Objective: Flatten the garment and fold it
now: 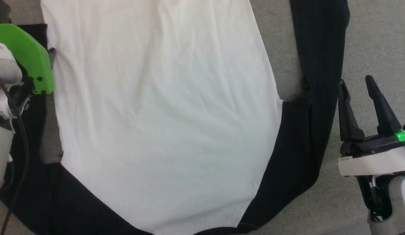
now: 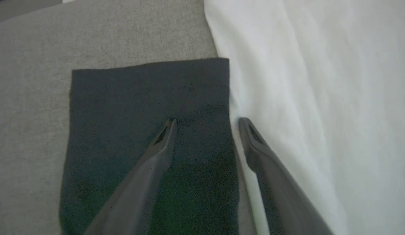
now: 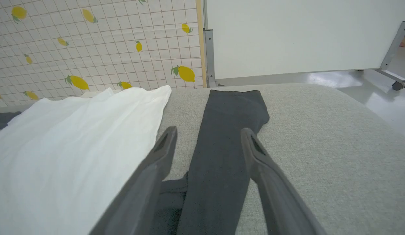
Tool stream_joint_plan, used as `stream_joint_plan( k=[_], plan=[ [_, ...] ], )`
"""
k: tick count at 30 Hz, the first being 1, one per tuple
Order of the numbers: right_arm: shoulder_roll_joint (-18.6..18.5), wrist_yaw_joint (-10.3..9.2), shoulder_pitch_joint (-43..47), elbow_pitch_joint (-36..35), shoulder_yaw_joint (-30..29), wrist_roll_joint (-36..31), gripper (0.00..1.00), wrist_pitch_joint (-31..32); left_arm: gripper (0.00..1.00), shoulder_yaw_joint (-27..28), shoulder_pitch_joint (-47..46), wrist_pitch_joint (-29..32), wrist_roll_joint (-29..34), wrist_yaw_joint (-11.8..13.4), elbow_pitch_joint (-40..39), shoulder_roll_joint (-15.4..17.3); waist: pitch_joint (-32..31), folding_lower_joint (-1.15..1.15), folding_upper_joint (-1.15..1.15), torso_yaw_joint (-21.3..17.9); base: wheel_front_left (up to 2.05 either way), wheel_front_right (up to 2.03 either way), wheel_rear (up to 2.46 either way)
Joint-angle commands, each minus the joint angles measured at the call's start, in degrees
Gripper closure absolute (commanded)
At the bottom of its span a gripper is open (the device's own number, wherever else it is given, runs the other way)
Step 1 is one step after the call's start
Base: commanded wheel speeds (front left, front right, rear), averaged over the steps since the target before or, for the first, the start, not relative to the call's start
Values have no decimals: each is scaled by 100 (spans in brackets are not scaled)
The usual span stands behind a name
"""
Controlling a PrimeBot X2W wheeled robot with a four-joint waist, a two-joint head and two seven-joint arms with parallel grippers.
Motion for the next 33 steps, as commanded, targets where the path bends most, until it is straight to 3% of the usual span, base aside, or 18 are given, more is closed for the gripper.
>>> stream_joint_plan(
  k=[1,13,19,29,31,33],
  plan=[
    [21,-9,-115,25,25,38,0,-53,0,-18,194,63,120,138,38,106,98,-1,0,-96,0,0,0],
    [-2,-9,-203,108,115,59,0,-60,0,212,326,-401,604,883,-172,386,58,-1,0,-86,0,0,0],
    [-12,-9,-184,123,122,40,0,-22,0,339,332,-707,448,857,-252,274,-42,-1,0,-41,0,0,0],
    [1,-9,-207,0,160,99,0,35,0,241,493,-447,386,849,-239,350,35,-1,0,-107,0,0,0],
    [-4,-9,-204,-5,143,108,0,25,100,244,494,-420,403,876,-246,388,64,-1,0,-131,0,0,0],
    [-4,-9,-193,5,129,120,0,12,100,259,491,-422,423,914,-268,424,70,-1,0,-147,0,0,0]
  ],
)
